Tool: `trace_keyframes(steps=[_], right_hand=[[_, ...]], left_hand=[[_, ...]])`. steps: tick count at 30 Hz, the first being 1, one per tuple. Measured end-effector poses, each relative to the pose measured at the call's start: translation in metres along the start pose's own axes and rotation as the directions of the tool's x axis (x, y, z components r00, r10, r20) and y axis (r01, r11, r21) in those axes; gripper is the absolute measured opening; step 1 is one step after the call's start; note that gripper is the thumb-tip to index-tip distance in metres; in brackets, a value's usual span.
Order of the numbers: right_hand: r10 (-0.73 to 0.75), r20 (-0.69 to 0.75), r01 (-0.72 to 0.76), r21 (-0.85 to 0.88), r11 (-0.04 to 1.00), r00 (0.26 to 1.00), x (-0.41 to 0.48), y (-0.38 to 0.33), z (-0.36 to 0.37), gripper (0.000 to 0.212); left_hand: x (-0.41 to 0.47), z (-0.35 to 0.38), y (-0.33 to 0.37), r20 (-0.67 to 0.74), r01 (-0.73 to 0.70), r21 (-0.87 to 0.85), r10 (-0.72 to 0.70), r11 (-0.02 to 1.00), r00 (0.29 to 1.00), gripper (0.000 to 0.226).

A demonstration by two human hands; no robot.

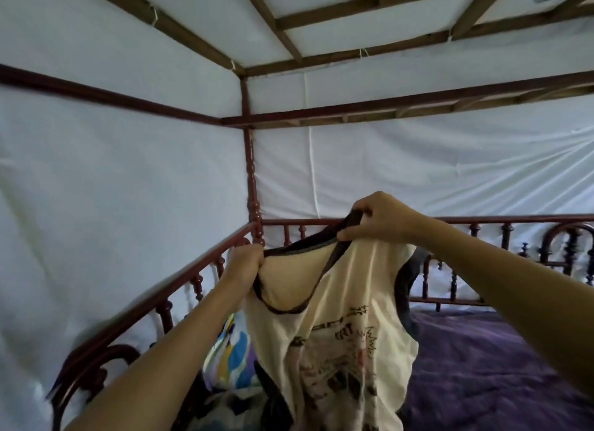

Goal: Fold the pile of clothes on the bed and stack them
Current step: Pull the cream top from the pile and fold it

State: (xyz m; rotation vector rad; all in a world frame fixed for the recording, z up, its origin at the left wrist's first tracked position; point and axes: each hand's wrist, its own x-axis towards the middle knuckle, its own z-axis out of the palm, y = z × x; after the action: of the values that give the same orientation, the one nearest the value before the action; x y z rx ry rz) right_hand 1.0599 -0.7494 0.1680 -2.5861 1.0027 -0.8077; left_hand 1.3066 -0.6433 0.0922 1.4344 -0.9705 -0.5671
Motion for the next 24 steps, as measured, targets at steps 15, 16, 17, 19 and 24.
trace_keyframes(steps=[15,16,17,19,24], right_hand=[[0.057,-0.298,-0.101,-0.137,0.985,0.953,-0.027,0.03,-0.023,0.058],[0.049,-0.285,-0.098,-0.16,0.982,0.957,-0.029,0.031,-0.021,0.056],[0.043,-0.277,-0.095,-0.179,0.979,0.96,-0.032,0.032,-0.018,0.052],[0.037,-0.277,-0.09,-0.181,0.979,0.96,-0.041,0.04,-0.014,0.043],[0.112,-0.221,-0.109,0.025,0.994,0.969,-0.087,0.062,-0.001,0.039]], left_hand=[[0.037,-0.039,0.051,0.151,-0.14,0.15,0.117,0.979,0.982,0.026],[0.038,-0.037,0.051,0.168,-0.162,0.111,0.142,0.981,0.975,0.024],[0.04,-0.036,0.051,0.204,-0.203,0.099,0.18,0.974,0.962,0.022],[0.043,-0.039,0.049,0.359,-0.333,0.166,0.258,0.928,0.897,0.028],[0.066,-0.047,0.043,0.624,-0.508,0.5,0.116,0.701,0.773,0.039]])
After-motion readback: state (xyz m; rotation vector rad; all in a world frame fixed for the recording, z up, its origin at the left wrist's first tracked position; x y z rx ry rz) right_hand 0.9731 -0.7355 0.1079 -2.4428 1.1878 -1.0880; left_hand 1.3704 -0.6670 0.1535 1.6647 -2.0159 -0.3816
